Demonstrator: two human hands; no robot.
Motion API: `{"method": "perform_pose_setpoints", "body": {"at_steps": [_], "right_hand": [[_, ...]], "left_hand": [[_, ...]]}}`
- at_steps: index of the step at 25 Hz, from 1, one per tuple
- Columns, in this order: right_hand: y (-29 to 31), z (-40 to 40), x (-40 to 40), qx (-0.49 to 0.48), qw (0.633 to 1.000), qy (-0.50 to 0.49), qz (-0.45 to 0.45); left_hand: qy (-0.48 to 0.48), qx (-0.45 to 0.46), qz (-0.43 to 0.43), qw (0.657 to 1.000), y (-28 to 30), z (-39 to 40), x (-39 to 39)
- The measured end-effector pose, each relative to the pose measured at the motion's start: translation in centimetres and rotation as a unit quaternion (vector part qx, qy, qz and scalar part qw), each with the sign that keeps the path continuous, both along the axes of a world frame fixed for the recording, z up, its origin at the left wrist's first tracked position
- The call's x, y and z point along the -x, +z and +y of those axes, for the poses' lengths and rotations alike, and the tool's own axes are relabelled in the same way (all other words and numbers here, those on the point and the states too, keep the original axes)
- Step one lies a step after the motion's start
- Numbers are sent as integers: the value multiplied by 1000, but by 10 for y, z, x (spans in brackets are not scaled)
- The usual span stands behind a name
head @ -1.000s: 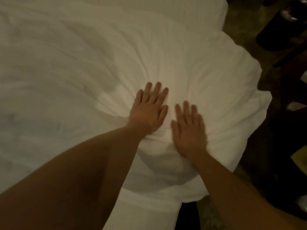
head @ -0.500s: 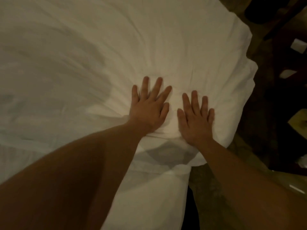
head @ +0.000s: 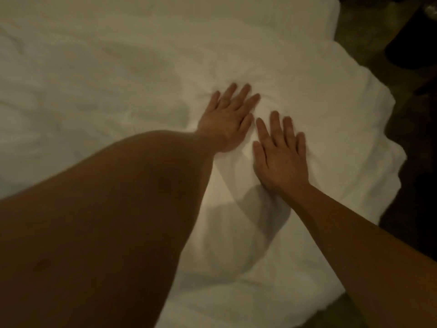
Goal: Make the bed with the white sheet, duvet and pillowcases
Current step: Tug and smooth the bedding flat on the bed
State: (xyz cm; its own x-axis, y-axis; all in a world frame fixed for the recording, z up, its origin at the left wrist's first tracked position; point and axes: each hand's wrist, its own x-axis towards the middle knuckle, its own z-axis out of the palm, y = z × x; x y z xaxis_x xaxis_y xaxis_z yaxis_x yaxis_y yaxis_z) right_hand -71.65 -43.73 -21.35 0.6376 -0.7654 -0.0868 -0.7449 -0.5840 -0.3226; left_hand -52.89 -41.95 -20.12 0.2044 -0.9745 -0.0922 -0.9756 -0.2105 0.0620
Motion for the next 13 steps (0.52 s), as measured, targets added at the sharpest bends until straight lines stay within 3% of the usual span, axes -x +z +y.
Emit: {"method": "perform_pose_setpoints", "body": {"at_steps": [7, 13], "right_hand": [[-12, -137, -76, 15, 997, 8, 71], [-37, -194, -97, 15, 991, -52, 119]], "left_hand": [[46, -41, -11, 998, -5, -105, -87], [114, -49, -19, 992, -28, -108, -164]]}}
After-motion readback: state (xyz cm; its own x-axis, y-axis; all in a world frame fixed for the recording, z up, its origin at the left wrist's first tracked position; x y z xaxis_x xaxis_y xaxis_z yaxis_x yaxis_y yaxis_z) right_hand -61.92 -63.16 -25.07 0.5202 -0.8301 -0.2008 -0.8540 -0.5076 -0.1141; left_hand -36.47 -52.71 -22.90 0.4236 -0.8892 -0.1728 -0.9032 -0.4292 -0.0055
